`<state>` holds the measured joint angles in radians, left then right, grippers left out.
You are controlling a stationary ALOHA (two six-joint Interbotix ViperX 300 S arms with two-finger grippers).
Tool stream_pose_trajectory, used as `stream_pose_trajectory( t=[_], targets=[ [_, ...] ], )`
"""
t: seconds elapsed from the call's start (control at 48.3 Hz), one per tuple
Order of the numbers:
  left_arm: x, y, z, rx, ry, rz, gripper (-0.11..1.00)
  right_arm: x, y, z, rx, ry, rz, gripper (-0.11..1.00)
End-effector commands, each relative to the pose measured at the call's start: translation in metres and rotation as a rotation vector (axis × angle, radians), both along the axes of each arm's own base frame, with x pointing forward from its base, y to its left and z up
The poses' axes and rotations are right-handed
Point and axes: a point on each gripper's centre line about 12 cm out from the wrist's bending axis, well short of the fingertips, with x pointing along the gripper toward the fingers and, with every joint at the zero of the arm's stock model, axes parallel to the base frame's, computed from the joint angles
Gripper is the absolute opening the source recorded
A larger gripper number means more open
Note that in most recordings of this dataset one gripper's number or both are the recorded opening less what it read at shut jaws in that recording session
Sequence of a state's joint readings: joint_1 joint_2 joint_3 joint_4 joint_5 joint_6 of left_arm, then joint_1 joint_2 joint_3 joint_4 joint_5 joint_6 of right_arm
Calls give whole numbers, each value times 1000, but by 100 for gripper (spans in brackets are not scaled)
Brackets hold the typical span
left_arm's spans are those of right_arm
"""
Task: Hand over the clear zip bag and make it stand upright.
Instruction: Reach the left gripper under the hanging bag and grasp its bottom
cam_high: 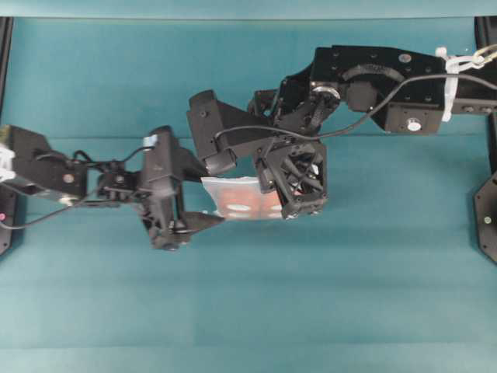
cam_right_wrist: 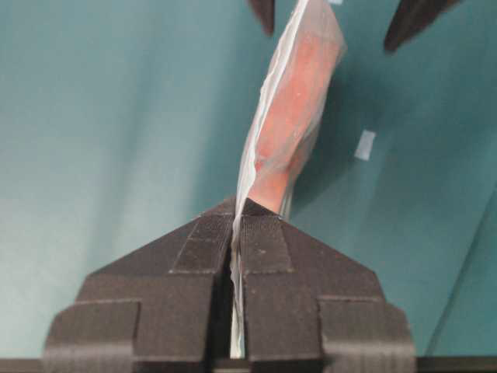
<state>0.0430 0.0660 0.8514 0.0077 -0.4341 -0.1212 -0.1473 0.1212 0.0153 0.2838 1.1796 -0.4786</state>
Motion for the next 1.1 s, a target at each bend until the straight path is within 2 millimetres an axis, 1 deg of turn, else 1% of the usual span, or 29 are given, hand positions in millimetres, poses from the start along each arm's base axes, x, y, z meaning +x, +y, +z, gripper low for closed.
stream_pose_trajectory(
  t=[0.0, 0.083, 0.186, 0.373, 0.622, 0.808, 0.87, 0.953, 1.036, 1.077],
  targets=[
    [13, 1, 5, 4, -29, 0, 95, 0, 2, 7, 2, -20, -2, 0],
    [18, 2, -1, 7, -18, -1, 95, 0, 2, 7, 1, -23, -3, 0],
    [25, 2, -3, 21, -19, -8, 95, 1, 2, 7, 1, -25, -4, 0],
    [35, 3, 1, 34, -38, -12, 95, 0, 2, 7, 2, -20, -2, 0],
    [39, 4, -4, 28, -34, -8, 94, -2, 2, 5, 2, -17, -5, 0],
    [41, 4, 0, 30, -68, -8, 91, -3, 3, 4, 4, -14, -4, 0],
    [41, 4, 0, 33, -68, -9, 87, -4, 3, 3, 3, -11, -4, 0],
    [40, 4, -1, 33, -65, -9, 77, -4, 3, 3, 4, -11, -5, 0],
    [40, 4, -2, 35, -60, -11, 63, -3, 3, 3, 2, -14, -5, 0],
    [40, 4, -2, 38, -60, -12, 52, -3, 3, 3, 2, -17, -6, 0]
  ],
)
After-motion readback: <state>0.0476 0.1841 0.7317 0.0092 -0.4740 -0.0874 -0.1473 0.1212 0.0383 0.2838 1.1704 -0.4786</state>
